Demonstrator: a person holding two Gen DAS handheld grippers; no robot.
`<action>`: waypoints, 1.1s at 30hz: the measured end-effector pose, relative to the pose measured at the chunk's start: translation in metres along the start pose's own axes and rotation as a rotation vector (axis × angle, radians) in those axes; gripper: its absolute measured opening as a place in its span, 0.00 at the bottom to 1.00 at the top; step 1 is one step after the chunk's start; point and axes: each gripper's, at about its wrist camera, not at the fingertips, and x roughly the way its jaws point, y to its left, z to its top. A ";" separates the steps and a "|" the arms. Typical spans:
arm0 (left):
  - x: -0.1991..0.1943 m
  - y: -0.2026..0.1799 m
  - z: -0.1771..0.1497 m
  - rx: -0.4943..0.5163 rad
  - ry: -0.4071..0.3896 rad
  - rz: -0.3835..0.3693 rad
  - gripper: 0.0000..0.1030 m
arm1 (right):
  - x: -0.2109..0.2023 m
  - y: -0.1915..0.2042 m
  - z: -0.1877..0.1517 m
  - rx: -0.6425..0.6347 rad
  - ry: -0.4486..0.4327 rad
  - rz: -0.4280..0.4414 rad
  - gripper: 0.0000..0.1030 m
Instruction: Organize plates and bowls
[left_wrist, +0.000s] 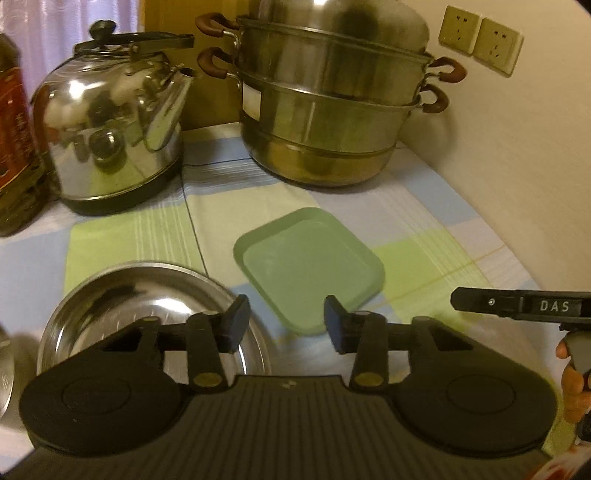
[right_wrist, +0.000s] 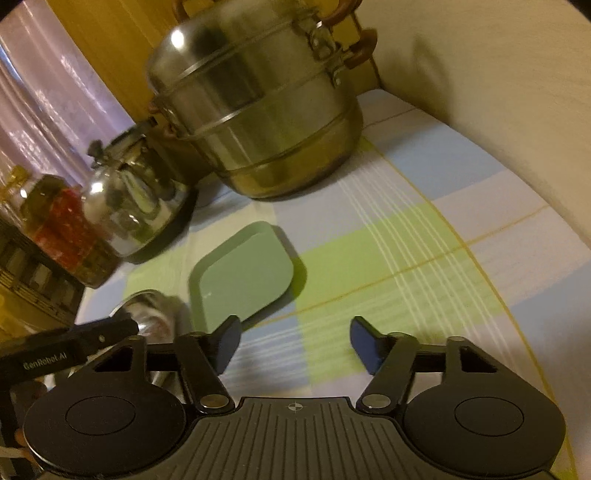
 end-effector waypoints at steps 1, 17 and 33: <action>0.006 0.002 0.003 0.003 0.004 -0.002 0.36 | 0.008 -0.001 0.003 0.002 0.006 0.001 0.55; 0.071 0.022 0.026 -0.014 0.072 -0.031 0.35 | 0.094 -0.005 0.026 0.085 0.070 0.021 0.23; 0.108 0.028 0.036 -0.050 0.135 -0.060 0.25 | 0.099 -0.035 0.044 0.126 0.024 -0.025 0.05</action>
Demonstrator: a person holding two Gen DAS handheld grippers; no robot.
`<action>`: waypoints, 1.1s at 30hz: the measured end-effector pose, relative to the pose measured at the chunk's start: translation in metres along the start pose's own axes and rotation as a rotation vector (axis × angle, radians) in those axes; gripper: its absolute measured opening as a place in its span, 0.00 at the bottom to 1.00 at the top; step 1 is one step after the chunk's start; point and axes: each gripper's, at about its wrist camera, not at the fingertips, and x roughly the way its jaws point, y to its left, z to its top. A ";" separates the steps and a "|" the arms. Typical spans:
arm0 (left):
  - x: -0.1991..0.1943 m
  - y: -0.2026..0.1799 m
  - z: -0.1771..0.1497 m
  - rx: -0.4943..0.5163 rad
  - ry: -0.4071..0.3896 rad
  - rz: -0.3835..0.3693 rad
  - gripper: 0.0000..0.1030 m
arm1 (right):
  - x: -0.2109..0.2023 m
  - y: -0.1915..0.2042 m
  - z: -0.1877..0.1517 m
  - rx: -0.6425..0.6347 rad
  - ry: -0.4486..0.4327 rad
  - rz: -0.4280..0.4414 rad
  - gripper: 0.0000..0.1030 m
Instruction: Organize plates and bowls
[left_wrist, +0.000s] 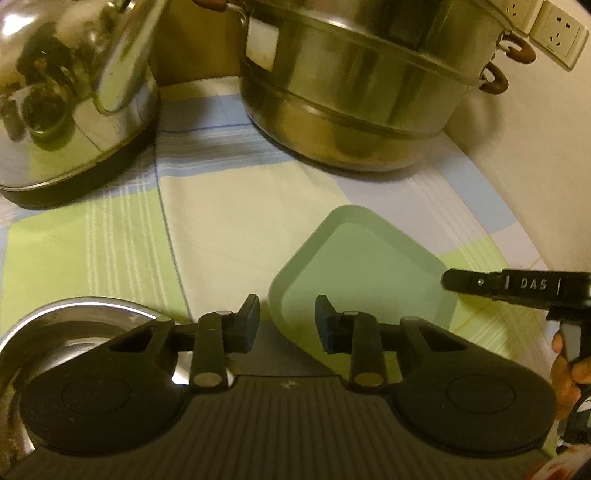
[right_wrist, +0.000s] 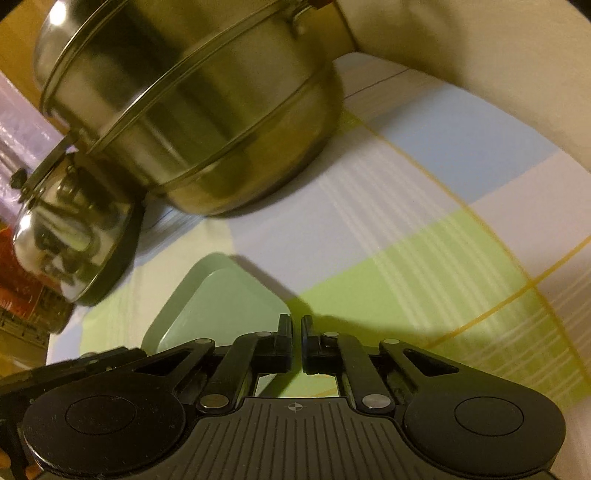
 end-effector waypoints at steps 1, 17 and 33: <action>0.004 0.000 0.000 -0.002 0.008 -0.002 0.23 | 0.000 -0.001 0.001 0.003 -0.001 0.000 0.05; 0.007 0.003 -0.002 -0.045 -0.001 -0.001 0.06 | -0.007 0.000 0.000 -0.010 -0.020 -0.009 0.05; -0.062 -0.009 -0.007 -0.086 -0.081 -0.021 0.06 | -0.068 0.023 -0.002 -0.011 -0.052 0.055 0.05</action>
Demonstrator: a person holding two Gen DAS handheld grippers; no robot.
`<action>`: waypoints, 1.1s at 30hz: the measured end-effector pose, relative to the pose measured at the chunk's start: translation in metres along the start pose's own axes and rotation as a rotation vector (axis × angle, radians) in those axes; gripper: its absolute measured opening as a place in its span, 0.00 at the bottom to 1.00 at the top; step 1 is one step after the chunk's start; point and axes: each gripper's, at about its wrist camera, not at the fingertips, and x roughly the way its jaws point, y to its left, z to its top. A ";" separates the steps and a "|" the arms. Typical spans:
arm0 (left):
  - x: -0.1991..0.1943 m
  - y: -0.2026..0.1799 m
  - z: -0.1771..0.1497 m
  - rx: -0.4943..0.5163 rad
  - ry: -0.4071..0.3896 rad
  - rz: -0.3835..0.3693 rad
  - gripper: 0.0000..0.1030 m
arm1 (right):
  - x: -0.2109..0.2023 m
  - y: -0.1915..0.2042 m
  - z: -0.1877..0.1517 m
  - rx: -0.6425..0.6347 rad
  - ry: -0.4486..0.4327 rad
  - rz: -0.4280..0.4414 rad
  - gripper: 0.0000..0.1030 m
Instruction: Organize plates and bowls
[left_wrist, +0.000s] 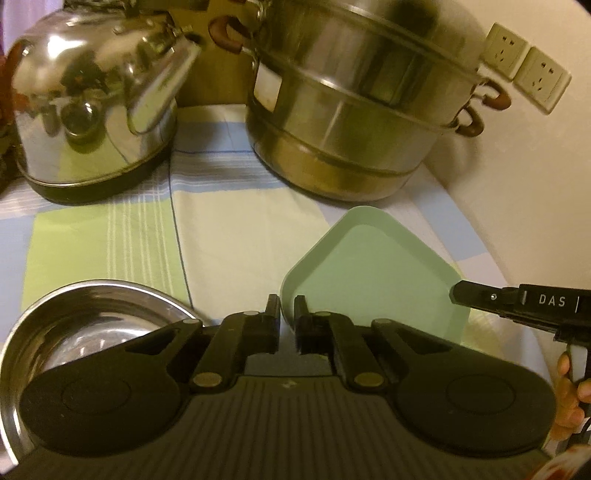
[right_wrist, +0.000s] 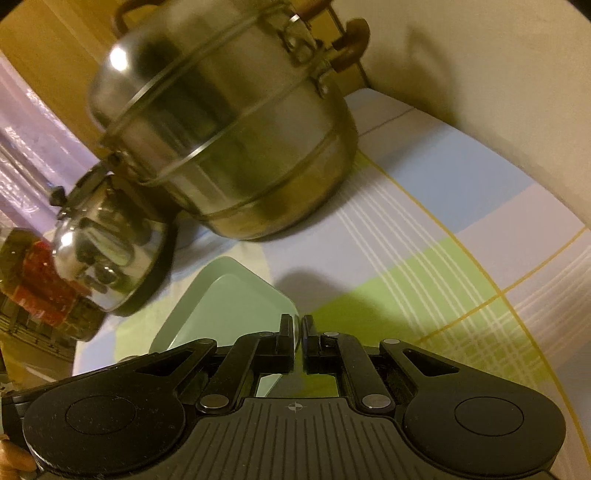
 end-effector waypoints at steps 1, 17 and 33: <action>-0.006 -0.001 -0.001 -0.001 -0.006 0.002 0.06 | -0.004 0.002 -0.001 -0.002 -0.002 0.005 0.05; -0.099 0.006 -0.060 -0.085 -0.040 0.048 0.06 | -0.068 0.047 -0.047 -0.071 0.047 0.089 0.05; -0.168 0.041 -0.126 -0.198 -0.051 0.146 0.06 | -0.078 0.084 -0.114 -0.168 0.195 0.167 0.05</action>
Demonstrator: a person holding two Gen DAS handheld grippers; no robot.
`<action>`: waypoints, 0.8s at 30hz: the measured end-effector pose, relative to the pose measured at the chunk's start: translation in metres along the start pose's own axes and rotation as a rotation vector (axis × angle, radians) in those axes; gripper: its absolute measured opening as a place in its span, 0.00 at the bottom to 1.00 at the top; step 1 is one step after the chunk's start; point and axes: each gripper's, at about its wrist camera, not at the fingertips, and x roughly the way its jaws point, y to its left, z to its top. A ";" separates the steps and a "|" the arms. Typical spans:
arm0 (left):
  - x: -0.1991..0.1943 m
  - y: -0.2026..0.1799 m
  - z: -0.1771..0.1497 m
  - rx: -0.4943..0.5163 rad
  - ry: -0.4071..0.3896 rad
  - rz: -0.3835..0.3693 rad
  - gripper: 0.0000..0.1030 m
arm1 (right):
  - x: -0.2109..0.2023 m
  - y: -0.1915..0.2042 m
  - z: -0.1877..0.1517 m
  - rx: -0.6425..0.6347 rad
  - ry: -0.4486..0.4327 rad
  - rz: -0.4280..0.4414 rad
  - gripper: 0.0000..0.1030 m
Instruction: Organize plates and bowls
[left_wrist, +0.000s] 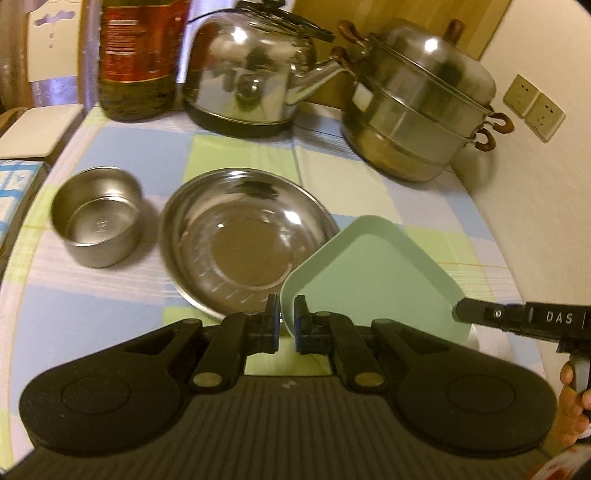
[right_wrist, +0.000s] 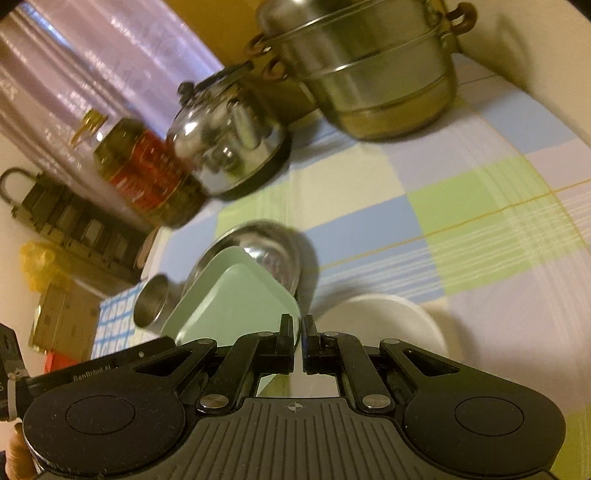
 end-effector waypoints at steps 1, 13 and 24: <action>-0.003 0.003 -0.001 -0.006 -0.003 0.005 0.06 | 0.001 0.002 -0.002 -0.004 0.008 0.004 0.05; -0.023 0.029 -0.008 -0.064 -0.030 0.066 0.06 | 0.021 0.028 -0.009 -0.070 0.061 0.048 0.05; -0.019 0.048 -0.001 -0.097 -0.040 0.104 0.06 | 0.051 0.042 -0.003 -0.116 0.100 0.056 0.05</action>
